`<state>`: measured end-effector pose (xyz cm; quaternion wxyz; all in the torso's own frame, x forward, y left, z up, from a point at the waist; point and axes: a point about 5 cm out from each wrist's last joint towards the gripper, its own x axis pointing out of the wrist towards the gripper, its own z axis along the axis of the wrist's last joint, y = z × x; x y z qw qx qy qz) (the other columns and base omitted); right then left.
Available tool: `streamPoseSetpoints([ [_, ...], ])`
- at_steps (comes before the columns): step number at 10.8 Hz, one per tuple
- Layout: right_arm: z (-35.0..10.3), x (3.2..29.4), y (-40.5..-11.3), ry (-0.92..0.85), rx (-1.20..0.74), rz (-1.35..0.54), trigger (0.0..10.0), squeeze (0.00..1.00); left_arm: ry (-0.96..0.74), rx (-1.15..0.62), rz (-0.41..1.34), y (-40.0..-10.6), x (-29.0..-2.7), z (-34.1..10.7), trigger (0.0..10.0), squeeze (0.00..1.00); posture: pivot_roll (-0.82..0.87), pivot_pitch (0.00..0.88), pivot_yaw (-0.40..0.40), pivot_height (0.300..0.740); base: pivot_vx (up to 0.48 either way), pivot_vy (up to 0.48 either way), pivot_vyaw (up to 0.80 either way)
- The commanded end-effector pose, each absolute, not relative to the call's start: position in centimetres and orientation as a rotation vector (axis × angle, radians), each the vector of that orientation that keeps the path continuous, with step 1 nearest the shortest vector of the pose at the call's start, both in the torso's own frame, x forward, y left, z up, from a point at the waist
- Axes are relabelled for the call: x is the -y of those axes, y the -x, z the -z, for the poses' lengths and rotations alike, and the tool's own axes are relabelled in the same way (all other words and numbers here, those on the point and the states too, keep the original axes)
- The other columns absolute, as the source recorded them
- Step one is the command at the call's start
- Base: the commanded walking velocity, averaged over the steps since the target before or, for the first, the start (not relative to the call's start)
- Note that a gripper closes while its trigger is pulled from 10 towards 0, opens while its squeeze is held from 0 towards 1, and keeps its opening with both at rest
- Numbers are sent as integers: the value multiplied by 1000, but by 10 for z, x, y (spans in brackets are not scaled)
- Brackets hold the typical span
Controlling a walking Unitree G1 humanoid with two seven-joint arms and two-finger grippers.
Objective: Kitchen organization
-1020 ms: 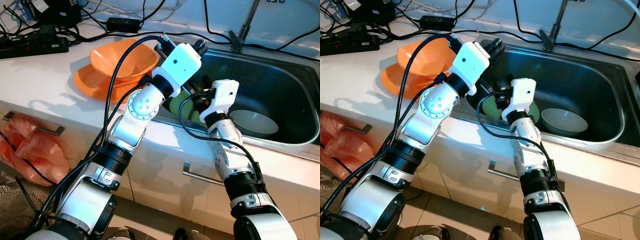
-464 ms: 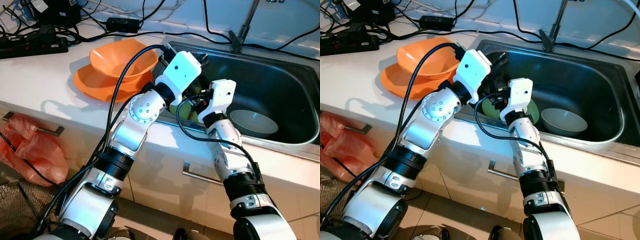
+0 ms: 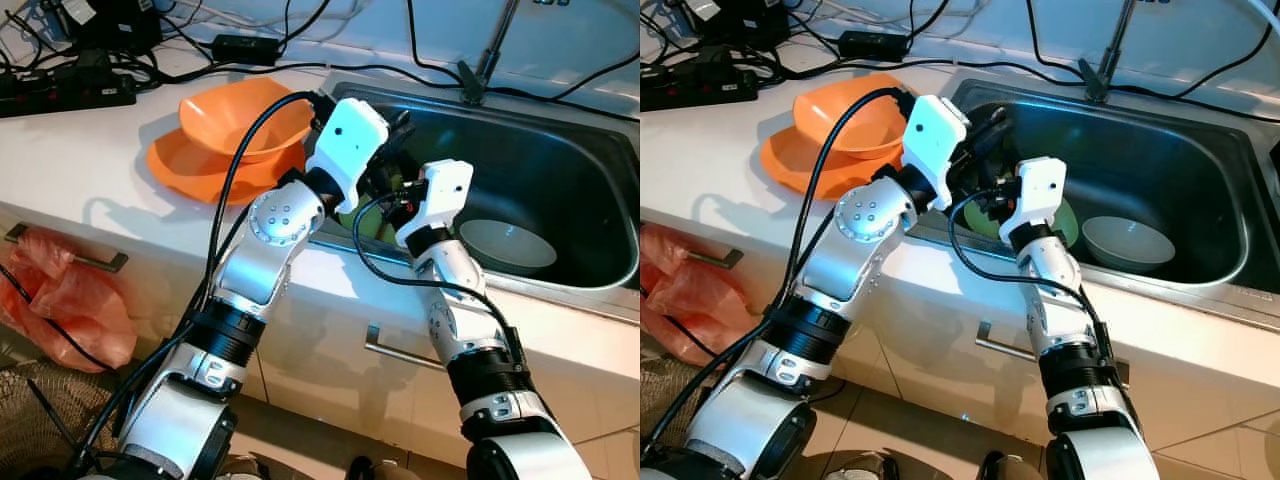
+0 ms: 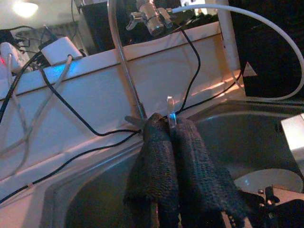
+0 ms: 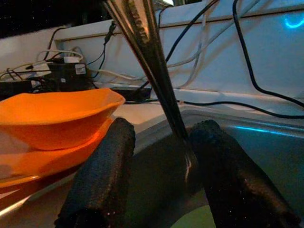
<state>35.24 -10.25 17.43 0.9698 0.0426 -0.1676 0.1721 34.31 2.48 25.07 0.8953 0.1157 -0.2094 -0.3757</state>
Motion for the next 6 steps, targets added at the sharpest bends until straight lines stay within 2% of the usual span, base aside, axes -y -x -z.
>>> streamPoseSetpoints([
  [1,-176,100,-350,-95,347,-366,10000,0,-230,446,788,-340,-24,-254,10000,0,19,88,-26,740,0,0,0],
  [6,-174,89,-346,-92,338,-449,10000,0,-217,407,830,-338,-22,-248,10000,0,18,92,-25,740,0,0,0],
])
